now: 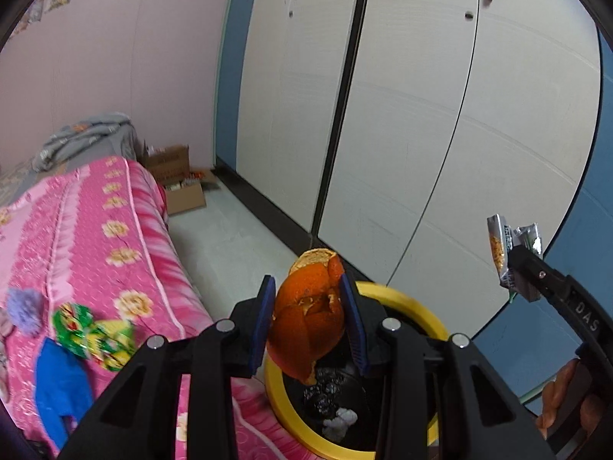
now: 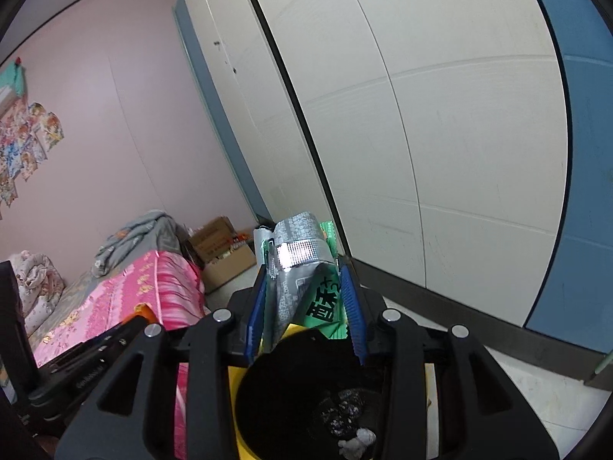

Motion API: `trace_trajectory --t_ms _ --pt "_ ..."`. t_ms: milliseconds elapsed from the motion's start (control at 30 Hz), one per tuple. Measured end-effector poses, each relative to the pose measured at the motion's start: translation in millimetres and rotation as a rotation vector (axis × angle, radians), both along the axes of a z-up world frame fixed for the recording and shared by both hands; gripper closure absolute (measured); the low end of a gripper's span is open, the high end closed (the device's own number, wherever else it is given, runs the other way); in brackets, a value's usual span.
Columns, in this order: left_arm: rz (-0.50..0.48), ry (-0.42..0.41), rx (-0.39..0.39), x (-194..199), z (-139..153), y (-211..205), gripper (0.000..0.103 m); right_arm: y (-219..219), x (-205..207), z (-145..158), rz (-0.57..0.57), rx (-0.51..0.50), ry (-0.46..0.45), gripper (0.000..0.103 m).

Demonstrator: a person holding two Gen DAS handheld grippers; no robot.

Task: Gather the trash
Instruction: 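Open both tools to drop the peel and wrapper into the bin, then move both open tools back over the bed toward the green chip bag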

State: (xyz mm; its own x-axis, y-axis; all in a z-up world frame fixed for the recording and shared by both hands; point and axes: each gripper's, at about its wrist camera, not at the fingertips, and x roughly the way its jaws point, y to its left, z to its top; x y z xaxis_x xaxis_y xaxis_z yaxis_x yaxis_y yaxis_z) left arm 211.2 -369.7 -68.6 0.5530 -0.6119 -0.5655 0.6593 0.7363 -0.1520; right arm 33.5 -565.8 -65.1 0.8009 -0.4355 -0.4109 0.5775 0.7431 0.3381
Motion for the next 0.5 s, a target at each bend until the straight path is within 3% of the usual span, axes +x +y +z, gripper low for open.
trace_trajectory --t_ms 167,333,400,500 --pt "-0.024 0.049 0.036 5 -26 -16 0.070 -11 12 -22 -0.007 0.036 0.037 0.065" --pt "-0.028 0.053 0.036 7 -29 -20 0.067 -14 18 -31 -0.018 0.045 0.035 0.058" --pt "-0.024 0.050 0.022 5 -26 -18 0.048 -14 12 -32 -0.030 0.049 0.023 0.035" --pt "-0.016 0.042 -0.001 6 -19 -14 0.033 -14 1 -29 -0.046 0.045 -0.010 0.032"
